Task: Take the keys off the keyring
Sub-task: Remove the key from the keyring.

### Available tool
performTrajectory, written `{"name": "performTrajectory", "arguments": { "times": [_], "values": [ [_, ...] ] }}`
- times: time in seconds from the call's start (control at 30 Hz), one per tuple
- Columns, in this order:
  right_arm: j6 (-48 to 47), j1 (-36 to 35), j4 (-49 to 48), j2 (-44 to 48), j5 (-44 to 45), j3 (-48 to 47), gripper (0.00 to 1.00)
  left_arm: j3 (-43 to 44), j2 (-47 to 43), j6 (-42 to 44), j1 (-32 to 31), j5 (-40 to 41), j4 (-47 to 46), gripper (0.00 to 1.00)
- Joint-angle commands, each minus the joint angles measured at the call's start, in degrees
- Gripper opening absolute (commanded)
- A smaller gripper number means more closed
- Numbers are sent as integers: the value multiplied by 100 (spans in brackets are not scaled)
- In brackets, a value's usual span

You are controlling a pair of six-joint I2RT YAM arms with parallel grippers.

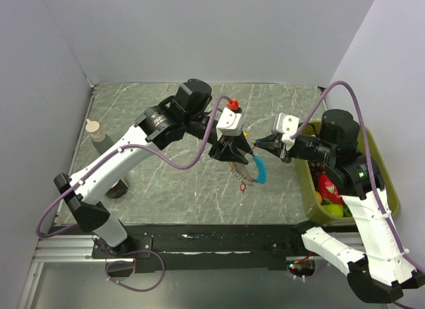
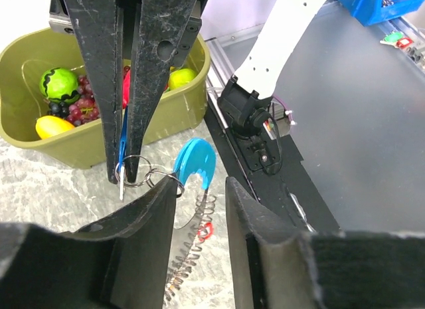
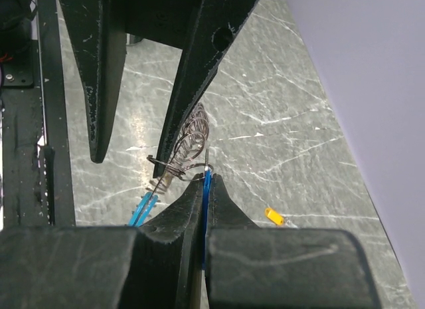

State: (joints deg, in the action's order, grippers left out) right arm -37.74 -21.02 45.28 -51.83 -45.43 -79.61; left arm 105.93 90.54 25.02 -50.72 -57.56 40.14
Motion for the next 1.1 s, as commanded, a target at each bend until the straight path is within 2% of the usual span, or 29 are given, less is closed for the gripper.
{"name": "performTrajectory", "arguments": {
  "times": [0.0, 0.13, 0.43, 0.57, 0.73, 1.07],
  "values": [
    [-32, 115, -502, 59, 315, -292, 0, 323, -142, -260, -96, 43, 240, 41],
    [-23, 124, -520, 77, 280, -256, 0, 411, -72, -418, -96, 516, 100, 45],
    [-23, 124, -485, 112, 236, -283, 0, 499, 78, -489, -96, 737, 46, 54],
    [-50, 115, -459, 103, 263, -265, 0, 490, 51, -620, -96, 895, -85, 55],
    [-76, 89, -476, 121, 306, -195, 0, 552, 51, -954, -105, 1536, -375, 55],
    [-181, -43, -494, 130, 649, -89, 0, 666, 218, -1086, -114, 1502, -428, 54]
  ]
}}
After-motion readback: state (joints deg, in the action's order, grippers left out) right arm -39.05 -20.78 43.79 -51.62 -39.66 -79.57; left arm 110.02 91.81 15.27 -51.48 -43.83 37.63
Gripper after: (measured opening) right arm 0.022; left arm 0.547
